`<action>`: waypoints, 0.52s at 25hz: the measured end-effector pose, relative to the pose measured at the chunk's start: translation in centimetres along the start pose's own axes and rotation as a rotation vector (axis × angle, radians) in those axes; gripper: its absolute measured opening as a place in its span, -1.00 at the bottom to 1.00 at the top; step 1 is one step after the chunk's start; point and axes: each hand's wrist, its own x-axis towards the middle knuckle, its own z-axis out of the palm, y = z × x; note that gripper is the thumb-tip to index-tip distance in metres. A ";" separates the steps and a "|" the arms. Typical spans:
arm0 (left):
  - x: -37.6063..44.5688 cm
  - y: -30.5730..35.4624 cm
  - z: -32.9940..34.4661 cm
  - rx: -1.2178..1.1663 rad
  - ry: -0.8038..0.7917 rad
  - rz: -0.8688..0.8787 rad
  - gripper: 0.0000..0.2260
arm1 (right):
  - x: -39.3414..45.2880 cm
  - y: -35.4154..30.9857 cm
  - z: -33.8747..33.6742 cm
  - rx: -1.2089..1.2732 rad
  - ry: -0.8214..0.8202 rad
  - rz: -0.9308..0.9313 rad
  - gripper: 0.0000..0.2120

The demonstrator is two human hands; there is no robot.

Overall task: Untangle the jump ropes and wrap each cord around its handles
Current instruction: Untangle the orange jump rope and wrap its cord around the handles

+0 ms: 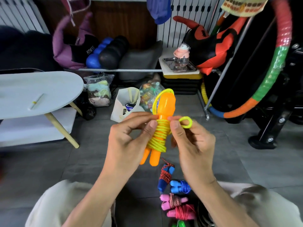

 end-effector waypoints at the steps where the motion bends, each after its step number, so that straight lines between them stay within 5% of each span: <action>1: -0.7 0.3 -0.1 0.029 0.004 -0.001 -0.91 | -0.7 -0.3 -0.5 -0.076 -0.012 -0.036 -0.88; 8: -7.0 2.7 -0.4 0.295 -0.126 -0.007 -0.94 | -8.0 -2.3 -3.5 -0.491 -0.214 -0.131 -0.71; 13: -11.8 2.0 -0.5 0.213 -0.371 -0.124 -0.91 | -12.3 -3.4 -7.5 -0.461 -0.285 -0.066 -0.78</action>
